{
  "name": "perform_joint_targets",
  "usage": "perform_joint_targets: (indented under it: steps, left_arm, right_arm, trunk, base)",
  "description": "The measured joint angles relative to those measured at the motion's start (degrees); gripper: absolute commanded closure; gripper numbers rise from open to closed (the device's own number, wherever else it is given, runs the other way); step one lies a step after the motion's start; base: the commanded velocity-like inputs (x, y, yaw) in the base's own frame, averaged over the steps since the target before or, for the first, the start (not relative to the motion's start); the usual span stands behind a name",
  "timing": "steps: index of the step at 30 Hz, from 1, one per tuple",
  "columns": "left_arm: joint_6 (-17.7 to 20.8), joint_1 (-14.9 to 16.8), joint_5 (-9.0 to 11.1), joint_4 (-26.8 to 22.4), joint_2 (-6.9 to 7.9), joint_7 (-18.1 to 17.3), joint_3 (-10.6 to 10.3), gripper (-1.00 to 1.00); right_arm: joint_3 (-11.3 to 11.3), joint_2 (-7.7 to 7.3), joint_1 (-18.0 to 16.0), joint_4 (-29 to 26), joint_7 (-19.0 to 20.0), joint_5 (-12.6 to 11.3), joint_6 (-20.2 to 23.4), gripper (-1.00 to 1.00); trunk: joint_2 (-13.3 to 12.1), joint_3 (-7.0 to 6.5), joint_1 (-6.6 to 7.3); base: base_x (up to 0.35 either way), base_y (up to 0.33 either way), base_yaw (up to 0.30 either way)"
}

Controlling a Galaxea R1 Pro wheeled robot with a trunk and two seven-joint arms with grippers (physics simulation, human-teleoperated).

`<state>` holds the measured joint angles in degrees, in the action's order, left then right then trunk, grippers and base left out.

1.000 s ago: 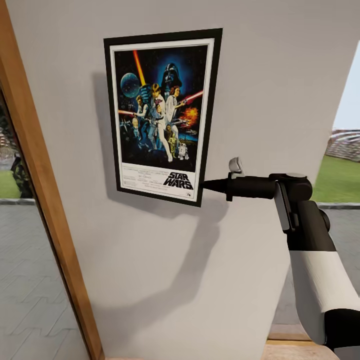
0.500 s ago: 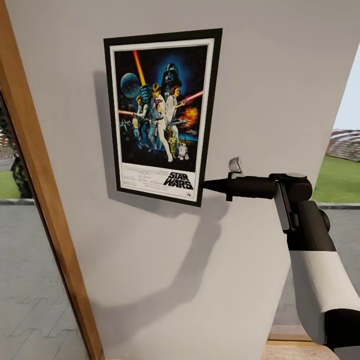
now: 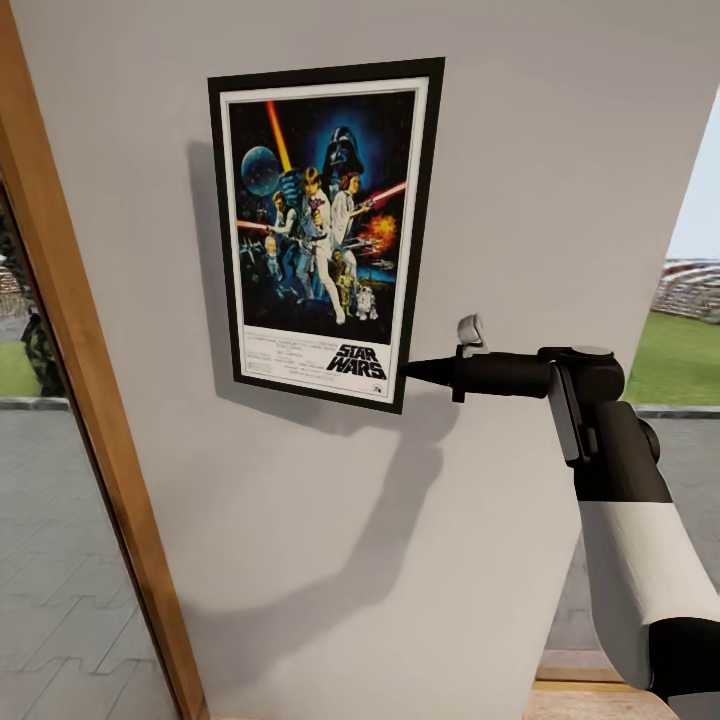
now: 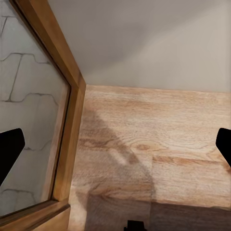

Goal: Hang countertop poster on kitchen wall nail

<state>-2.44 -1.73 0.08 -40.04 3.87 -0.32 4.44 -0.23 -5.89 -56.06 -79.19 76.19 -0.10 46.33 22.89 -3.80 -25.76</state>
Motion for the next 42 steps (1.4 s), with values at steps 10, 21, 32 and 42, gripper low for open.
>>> perform_joint_targets:
  steps: [10,21,32,42]
  left_arm:
    - [0.00,0.00,0.00,0.00,0.00,0.00,0.00,-1.00]
    - [0.00,0.00,0.00,-0.09,0.00,0.00,0.00,-1.00]
    - [0.00,0.00,0.00,-0.09,0.01,0.00,0.00,-1.00]
    - [0.00,0.00,0.00,-0.10,0.00,0.00,0.00,-1.00]
  right_arm:
    - [0.00,0.00,0.00,0.00,0.00,0.00,0.00,1.00]
    - [0.00,0.00,0.00,0.00,0.00,0.00,0.00,1.00]
    - [0.00,0.00,-0.02,0.00,0.00,0.00,0.00,1.00]
    - [0.00,0.00,0.00,0.00,0.00,0.01,0.00,1.00]
  trunk:
    - [0.00,0.00,0.00]
    - [0.00,0.00,0.01]
    - [0.00,0.00,0.00]
    - [0.00,0.00,0.00]
  base:
    - [0.000,0.000,0.000]
    - [0.108,0.000,0.000]
    - [0.026,0.001,0.000]
    - [0.139,0.021,0.000]
